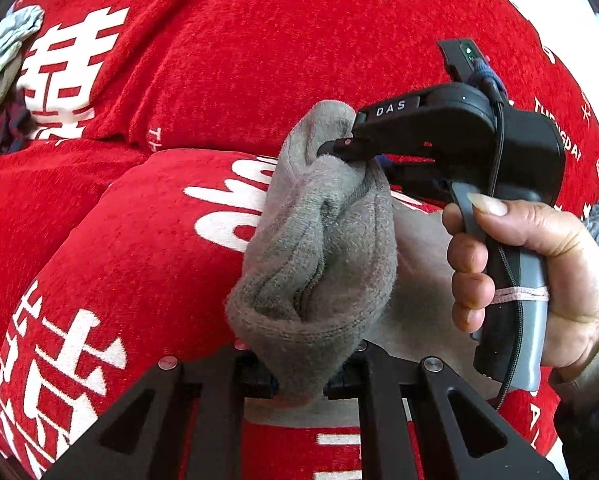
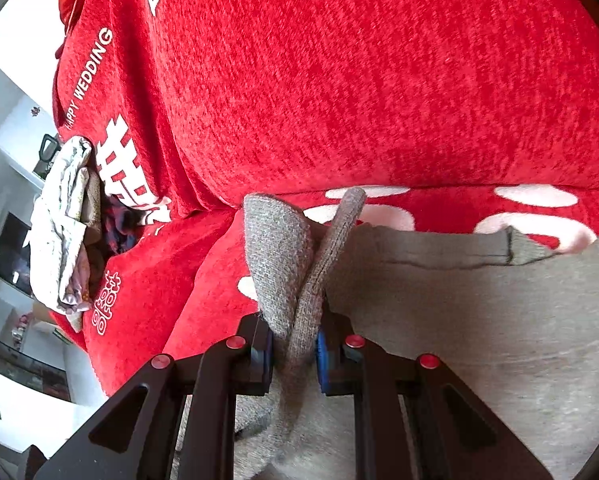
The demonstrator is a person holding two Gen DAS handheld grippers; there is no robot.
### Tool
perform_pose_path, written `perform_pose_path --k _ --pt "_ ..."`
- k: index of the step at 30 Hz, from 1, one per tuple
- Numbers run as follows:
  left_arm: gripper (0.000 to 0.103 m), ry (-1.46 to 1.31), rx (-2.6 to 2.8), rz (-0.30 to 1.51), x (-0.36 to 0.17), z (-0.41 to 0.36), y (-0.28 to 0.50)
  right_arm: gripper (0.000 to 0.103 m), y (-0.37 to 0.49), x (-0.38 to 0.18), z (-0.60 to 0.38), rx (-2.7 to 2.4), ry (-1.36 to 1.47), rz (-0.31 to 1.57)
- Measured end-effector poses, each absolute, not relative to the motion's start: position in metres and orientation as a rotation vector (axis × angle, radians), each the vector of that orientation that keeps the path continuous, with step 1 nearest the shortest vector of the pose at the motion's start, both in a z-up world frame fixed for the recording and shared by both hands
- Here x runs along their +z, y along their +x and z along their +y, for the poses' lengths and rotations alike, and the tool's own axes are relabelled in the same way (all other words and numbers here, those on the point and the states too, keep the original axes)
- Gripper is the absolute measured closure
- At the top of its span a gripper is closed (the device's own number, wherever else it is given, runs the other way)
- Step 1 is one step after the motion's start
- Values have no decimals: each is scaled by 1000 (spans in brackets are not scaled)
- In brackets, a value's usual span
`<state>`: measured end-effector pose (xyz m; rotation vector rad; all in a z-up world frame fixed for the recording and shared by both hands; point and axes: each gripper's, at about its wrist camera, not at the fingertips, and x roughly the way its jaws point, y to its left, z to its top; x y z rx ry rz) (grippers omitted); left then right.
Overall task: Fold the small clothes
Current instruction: 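Grasp the sweater beside the left gripper with the right gripper while the left gripper holds, then lift the held folded edge with both grippers and fold it over the sweater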
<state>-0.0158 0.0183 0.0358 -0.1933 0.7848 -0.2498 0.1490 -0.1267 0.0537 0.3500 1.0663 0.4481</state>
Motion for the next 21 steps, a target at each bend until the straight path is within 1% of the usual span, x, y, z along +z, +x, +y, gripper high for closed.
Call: perform_pose_path --k 21 --pt "88 -37 -308 799 52 -62 -24 85 140 74 -204 446 330 1043"
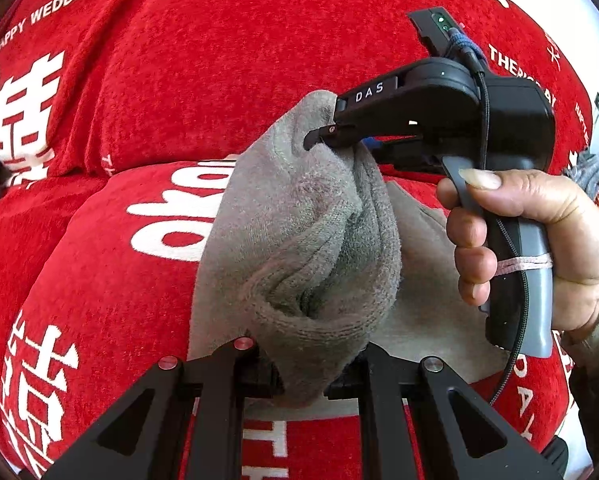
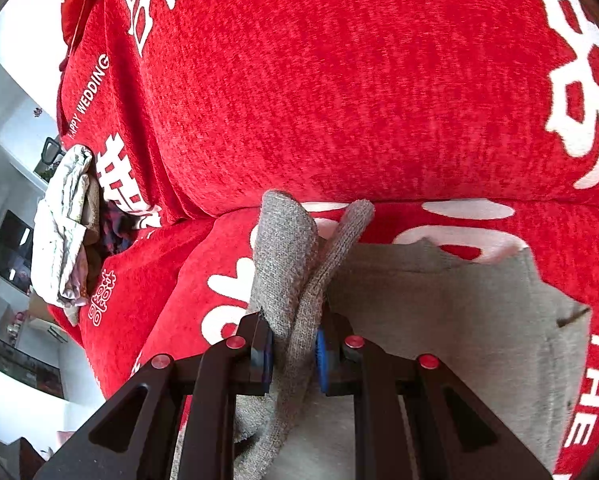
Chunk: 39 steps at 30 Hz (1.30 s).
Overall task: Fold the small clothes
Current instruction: 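Lift the held folded edge with both grippers and fold it over the sweater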
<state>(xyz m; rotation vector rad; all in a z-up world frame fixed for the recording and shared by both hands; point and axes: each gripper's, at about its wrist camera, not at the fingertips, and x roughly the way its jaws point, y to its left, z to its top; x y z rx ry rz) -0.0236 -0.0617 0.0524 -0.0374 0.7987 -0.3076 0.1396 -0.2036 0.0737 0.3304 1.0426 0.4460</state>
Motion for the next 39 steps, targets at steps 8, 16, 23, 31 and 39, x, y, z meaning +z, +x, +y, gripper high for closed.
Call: perform_pose_path --k 8,16,23,31,39 --pt "88 41 -342 787 64 -99 -31 85 133 81 -242 481 359 1013" --pt "88 128 -405 792 62 -153 -42 85 121 83 -294 465 370 999" --pt "88 196 -415 815 55 -189 -47 85 115 72 -331 450 405 996" --pt "88 249 -414 837 44 -218 -50 85 112 58 -355 438 429 1000" --pt "88 344 -387 835 22 -241 -53 85 110 26 -377 403 486 1033"
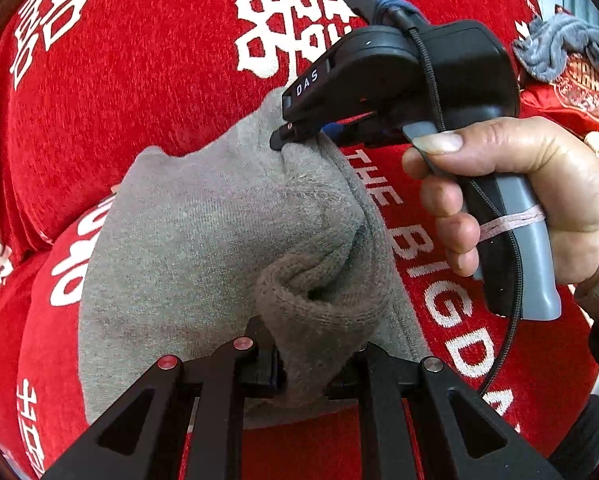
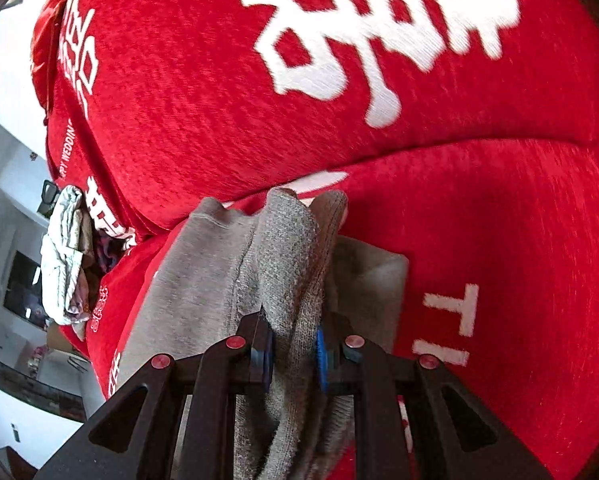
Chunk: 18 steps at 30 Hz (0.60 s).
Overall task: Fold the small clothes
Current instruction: 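Lift the held folded edge with both grippers and fold it over the sweater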
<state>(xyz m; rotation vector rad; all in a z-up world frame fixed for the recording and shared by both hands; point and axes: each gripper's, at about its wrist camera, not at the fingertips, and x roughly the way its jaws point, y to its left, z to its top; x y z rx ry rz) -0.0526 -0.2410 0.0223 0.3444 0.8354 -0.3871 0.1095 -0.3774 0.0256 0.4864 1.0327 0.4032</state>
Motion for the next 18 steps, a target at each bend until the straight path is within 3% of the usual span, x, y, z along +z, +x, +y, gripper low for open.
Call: perform_pose_path --k 11,13,15,16,17,18 --pt "88 366 -361 824 22 -247 -54 84 111 15 -373 371 493 1045" --pt "88 365 -363 825 22 -248 -54 79 110 14 -375 347 506 1052" --pt "86 363 -359 829 22 -248 -56 62 110 14 -378 310 514 1058" --pt "73 359 -363 832 23 -247 -56 60 109 14 -381 295 523 1064" --pt "53 342 -388 844 24 -247 -56 57 108 15 -384 290 541 1067" --pt "44 327 -406 853 25 -246 -56 54 106 16 -387 283 552 1069"
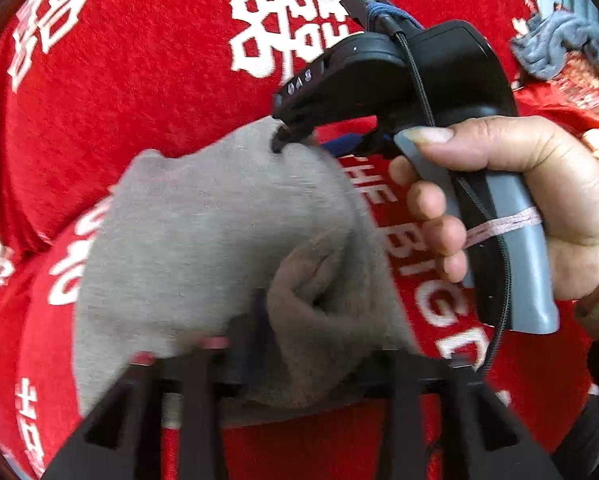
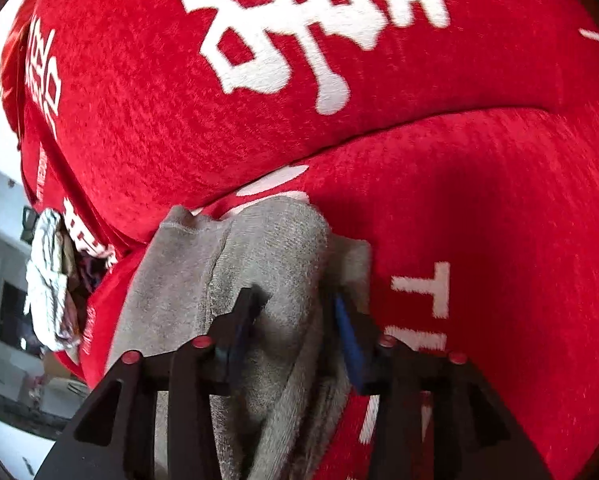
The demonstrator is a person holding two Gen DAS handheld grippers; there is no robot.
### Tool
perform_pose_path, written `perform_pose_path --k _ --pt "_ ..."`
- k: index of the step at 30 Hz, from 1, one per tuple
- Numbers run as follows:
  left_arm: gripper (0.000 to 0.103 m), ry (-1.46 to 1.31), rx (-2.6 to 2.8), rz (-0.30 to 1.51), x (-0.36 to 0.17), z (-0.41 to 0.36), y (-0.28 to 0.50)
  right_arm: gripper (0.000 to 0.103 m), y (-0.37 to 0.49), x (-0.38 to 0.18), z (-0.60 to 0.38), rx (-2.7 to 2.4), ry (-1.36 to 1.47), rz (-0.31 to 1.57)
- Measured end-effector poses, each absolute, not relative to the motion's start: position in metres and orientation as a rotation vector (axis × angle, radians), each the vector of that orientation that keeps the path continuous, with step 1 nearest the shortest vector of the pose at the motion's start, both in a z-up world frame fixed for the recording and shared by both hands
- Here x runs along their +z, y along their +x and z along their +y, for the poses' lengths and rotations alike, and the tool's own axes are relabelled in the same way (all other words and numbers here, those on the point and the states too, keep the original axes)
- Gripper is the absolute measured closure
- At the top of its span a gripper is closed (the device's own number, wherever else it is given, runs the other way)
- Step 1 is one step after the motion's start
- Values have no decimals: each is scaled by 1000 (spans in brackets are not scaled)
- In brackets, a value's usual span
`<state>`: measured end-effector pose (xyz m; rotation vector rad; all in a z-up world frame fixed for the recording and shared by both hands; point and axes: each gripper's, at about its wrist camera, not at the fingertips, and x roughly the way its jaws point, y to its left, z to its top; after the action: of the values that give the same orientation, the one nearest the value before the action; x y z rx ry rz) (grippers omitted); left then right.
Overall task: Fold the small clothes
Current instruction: 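Open both grippers and release the folded sweater on the cushion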
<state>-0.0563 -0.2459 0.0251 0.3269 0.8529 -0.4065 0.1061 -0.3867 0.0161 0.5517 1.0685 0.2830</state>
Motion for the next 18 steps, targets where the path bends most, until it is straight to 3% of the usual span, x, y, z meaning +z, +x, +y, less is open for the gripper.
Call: perform_pose_path --k 1,2,9,18 --pt "30 325 -395 848 26 -245 -57 53 104 19 -389 269 551 1070" --pt "25 327 -373 837 28 -244 -59 51 101 22 -391 256 543 1070" --pt "25 213 -480 821 54 -203 -70 50 51 75 -391 260 478 919" --pt "25 99 -557 794 76 -156 -75 50 8 100 -351 393 401 881"
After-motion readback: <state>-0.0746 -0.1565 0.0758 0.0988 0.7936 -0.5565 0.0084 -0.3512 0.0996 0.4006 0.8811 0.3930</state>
